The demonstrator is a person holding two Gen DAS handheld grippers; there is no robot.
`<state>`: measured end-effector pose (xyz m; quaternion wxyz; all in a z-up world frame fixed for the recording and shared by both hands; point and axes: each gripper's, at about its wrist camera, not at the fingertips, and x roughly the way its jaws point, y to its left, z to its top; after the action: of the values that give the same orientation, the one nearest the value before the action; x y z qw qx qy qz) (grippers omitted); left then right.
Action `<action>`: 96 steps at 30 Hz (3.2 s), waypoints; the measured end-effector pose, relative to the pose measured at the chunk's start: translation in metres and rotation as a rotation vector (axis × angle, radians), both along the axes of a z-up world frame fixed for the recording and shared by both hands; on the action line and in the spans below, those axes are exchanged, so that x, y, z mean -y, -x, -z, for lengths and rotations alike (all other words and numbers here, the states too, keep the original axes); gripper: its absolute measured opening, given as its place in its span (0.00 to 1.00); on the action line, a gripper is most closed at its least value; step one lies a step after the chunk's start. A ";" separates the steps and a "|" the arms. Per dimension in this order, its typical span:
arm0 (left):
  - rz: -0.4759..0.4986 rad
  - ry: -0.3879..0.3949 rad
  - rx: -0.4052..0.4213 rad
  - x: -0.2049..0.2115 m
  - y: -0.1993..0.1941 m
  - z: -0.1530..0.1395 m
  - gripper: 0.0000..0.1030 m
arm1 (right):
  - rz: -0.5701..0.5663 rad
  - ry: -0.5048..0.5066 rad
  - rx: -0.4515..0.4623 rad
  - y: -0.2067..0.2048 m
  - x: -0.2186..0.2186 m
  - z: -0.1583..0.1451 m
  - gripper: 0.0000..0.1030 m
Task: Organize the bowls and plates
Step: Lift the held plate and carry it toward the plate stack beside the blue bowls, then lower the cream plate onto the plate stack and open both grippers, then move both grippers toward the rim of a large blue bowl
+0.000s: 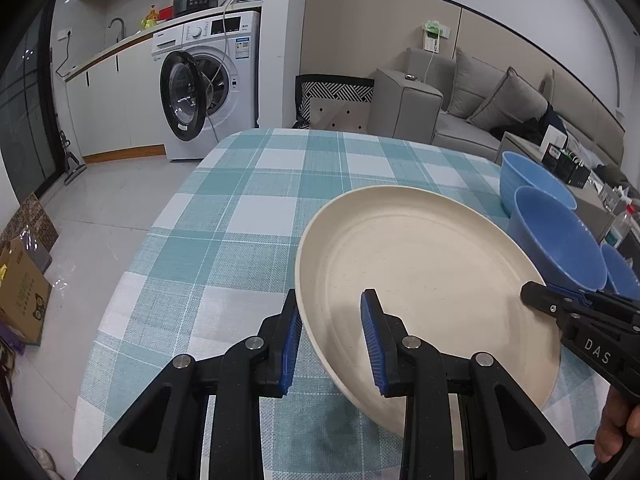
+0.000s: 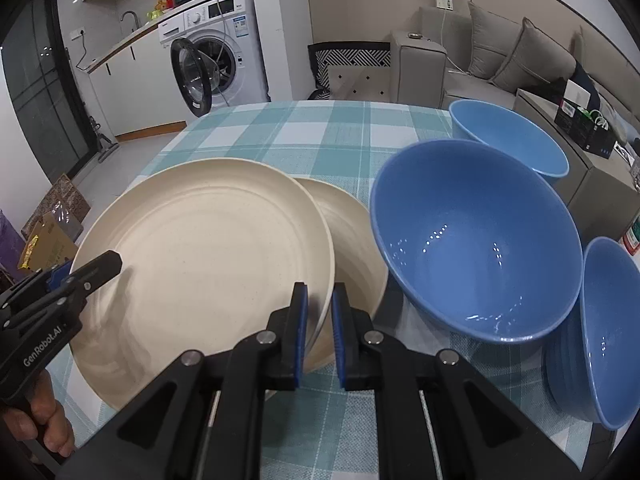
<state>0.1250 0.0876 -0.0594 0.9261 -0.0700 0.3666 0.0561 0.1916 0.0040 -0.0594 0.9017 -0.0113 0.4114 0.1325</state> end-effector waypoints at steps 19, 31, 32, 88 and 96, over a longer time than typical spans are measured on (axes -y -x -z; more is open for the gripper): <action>0.059 -0.106 -0.042 0.026 -0.043 0.017 0.29 | 0.073 -0.007 -0.030 -0.011 0.020 0.018 0.13; 0.058 -0.161 -0.057 0.027 -0.063 0.024 0.29 | 0.089 0.039 -0.006 -0.018 0.013 0.022 0.15; 0.056 -0.165 -0.061 0.027 -0.064 0.026 0.29 | 0.091 0.047 -0.002 -0.018 0.011 0.023 0.15; 0.135 0.016 0.090 0.033 0.045 -0.083 1.00 | -0.051 -0.368 -0.048 0.044 0.056 -0.031 1.00; 0.157 0.005 0.144 0.056 0.055 -0.116 1.00 | -0.023 -0.341 0.040 0.067 0.086 -0.065 1.00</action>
<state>0.0697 0.0314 0.0569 0.9514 -0.0472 0.3035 -0.0229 0.1248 -0.0824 0.0057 0.8970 0.1345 0.3647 0.2105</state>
